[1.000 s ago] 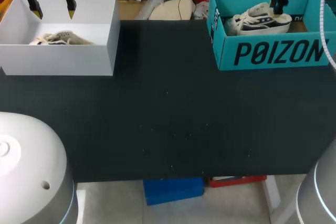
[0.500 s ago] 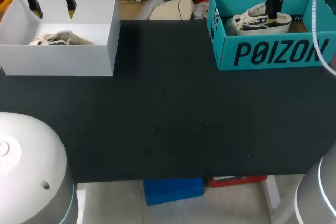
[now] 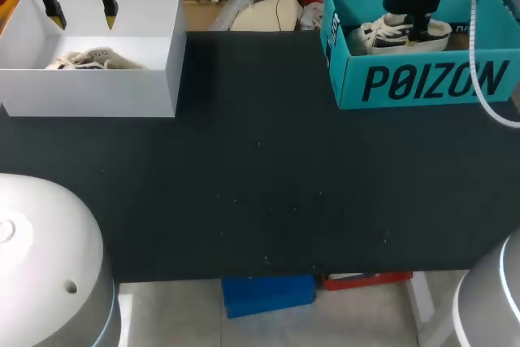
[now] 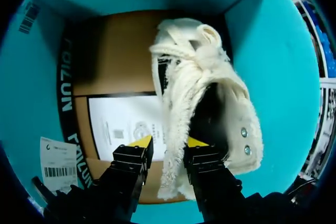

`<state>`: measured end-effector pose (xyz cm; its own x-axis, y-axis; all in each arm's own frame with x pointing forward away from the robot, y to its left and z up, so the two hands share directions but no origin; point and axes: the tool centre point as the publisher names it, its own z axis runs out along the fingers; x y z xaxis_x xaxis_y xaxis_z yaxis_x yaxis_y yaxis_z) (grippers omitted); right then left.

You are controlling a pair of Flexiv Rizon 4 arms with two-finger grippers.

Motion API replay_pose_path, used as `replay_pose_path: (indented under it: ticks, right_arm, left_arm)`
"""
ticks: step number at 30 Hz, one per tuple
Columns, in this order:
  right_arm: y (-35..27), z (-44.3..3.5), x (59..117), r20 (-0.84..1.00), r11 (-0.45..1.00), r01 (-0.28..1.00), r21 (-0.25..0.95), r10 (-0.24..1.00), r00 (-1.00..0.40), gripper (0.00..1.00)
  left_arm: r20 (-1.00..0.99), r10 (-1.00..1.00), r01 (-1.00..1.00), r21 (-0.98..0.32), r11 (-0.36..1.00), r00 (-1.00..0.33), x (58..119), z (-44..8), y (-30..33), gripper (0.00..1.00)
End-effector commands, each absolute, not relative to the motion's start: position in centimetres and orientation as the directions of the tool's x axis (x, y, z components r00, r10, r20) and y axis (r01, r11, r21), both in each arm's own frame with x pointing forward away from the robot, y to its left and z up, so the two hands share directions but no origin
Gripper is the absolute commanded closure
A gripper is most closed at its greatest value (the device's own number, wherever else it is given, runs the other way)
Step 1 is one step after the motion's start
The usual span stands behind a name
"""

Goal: Take the shoe out of the shoebox, open the shoe tongue, remove and reinsert the insole, then place the shoe into the shoebox

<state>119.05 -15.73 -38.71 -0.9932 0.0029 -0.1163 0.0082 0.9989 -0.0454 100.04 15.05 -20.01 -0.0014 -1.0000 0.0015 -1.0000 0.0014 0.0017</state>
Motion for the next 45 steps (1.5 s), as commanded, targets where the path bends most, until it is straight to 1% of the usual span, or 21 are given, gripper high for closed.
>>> replay_pose_path:
  ticks: [1, 7, 9, 10, 12, 13, 18, 24, 37, 41, 45]
  right_arm:
    - [-15.7, -40.2, 120.1, -0.109, 0.999, 0.001, -0.050, -0.004, -0.994, 0.68]
    - [-16.0, -40.8, 120.5, -0.110, 0.998, -0.010, -0.060, -0.017, -0.994, 0.72]
    - [-16.1, -41.0, 120.5, -0.106, 0.997, -0.023, -0.068, -0.030, -0.994, 0.76]
    - [-16.1, -41.1, 120.5, -0.104, 0.997, -0.027, -0.071, -0.035, -0.994, 0.80]
    - [-16.1, -41.2, 120.4, -0.102, 0.997, -0.030, -0.074, -0.038, -0.994, 0.97]
    - [-16.2, -41.1, 120.3, -0.101, 0.996, -0.034, -0.077, -0.042, -0.994, 1.00]
    - [-16.7, -40.3, 119.7, -0.106, 0.995, -0.029, -0.096, -0.039, -0.994, 1.00]
    - [-18.2, -37.0, 118.3, -0.133, 0.991, 0.023, -0.131, 0.006, -0.991, 1.00]
    - [-19.6, -25.8, 112.4, -0.261, 0.964, 0.202, -0.174, 0.152, -0.953, 1.00]
    - [-18.9, -21.8, 110.3, -0.320, 0.946, 0.269, -0.178, 0.203, -0.925, 1.00]
    - [-17.4, -18.0, 108.2, -0.376, 0.929, 0.306, -0.207, 0.213, -0.902, 1.00]
  left_arm:
    - [0.001, -1.000, -1.000, 0.002, 0.001, -0.001, 100.0, -20.0, 15.1, 0.00]
    - [0.001, -1.000, -1.000, 0.002, 0.001, -0.001, 100.0, -20.0, 15.1, 0.00]
    - [0.001, -1.000, -1.000, 0.002, 0.001, -0.001, 100.0, -20.0, 15.1, 0.00]
    - [0.001, -1.000, -1.000, 0.002, 0.001, -0.001, 100.0, -20.0, 15.1, 0.00]
    - [0.001, -1.000, -1.000, 0.002, 0.001, -0.001, 100.0, -20.0, 15.1, 0.00]
    - [0.001, -1.000, -1.000, 0.002, 0.001, -0.001, 100.0, -20.0, 15.1, 0.00]
    - [0.001, -1.000, -1.000, 0.002, 0.001, -0.001, 100.0, -20.0, 15.1, 0.00]
    - [0.001, -1.000, -1.000, 0.002, 0.001, -0.001, 100.0, -20.0, 15.1, 0.00]
    - [0.001, -1.000, -1.000, 0.002, 0.001, -0.001, 100.0, -20.0, 15.1, 0.00]
    - [0.001, -1.000, -1.000, 0.002, 0.001, -0.001, 100.0, -20.0, 15.1, 0.00]
    - [0.001, -1.000, -1.000, 0.002, 0.001, -0.001, 100.0, -20.0, 15.1, 0.00]
